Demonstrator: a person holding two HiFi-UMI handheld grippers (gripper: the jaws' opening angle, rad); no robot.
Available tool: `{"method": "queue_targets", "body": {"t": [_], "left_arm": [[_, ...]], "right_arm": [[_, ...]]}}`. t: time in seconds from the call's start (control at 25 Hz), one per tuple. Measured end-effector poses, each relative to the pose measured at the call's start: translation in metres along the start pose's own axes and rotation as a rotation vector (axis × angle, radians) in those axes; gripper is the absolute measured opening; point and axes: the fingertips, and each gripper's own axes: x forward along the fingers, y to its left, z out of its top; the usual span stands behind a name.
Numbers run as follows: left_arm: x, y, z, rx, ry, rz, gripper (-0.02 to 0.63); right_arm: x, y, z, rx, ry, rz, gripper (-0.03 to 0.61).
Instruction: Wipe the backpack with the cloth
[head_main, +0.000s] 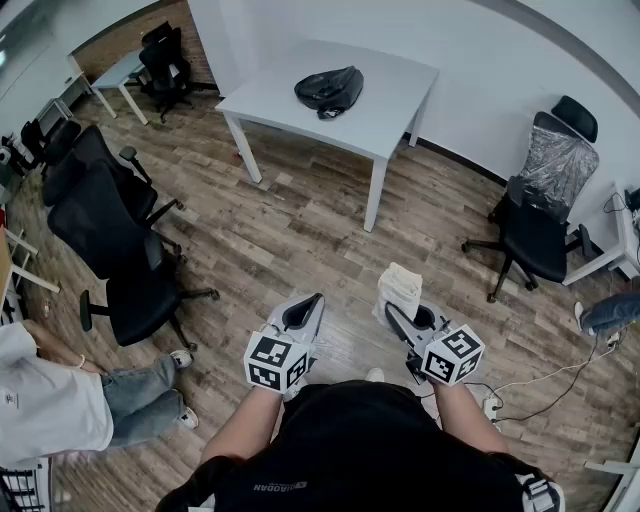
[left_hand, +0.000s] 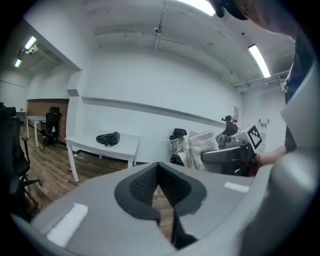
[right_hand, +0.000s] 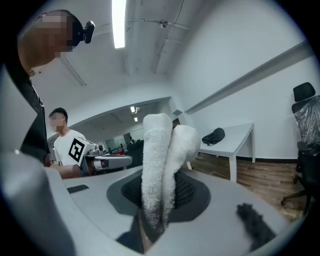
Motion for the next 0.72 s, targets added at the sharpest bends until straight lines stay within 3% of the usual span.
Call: {"method": "queue_targets", "body": {"t": [0.72], "left_arm": [[0.072,-0.052,-0.002,-0.018,0.001,0.033,0.007]], "right_arm": [[-0.057,-0.072,-0.001,-0.021,0.007,-0.027,0.087]]}}
